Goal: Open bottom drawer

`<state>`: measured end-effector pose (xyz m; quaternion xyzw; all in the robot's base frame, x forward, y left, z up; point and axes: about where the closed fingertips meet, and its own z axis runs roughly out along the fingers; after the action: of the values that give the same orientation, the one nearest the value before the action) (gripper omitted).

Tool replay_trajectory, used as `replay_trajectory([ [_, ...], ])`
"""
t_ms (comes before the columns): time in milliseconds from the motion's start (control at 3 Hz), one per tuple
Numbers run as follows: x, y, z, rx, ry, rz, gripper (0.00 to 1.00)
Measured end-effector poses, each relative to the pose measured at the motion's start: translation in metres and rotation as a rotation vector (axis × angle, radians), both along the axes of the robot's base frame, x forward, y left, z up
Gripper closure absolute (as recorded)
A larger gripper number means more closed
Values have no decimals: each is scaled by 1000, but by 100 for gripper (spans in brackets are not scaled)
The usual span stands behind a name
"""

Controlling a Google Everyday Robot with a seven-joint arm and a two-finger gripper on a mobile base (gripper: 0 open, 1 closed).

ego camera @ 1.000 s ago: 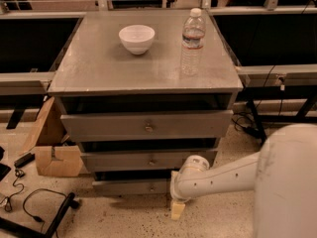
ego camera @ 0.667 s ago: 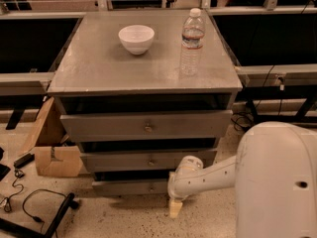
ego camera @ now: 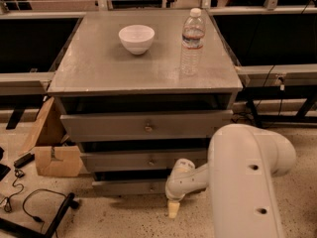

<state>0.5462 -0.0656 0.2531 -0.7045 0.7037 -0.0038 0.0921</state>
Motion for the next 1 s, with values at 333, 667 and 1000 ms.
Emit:
replay_trajectory([
  [333,20,2,-23,-20,1,12,0],
  [667,42,8,-42,-20,1,6,0],
  [1000,53,11,-56,-17,10,-8,19],
])
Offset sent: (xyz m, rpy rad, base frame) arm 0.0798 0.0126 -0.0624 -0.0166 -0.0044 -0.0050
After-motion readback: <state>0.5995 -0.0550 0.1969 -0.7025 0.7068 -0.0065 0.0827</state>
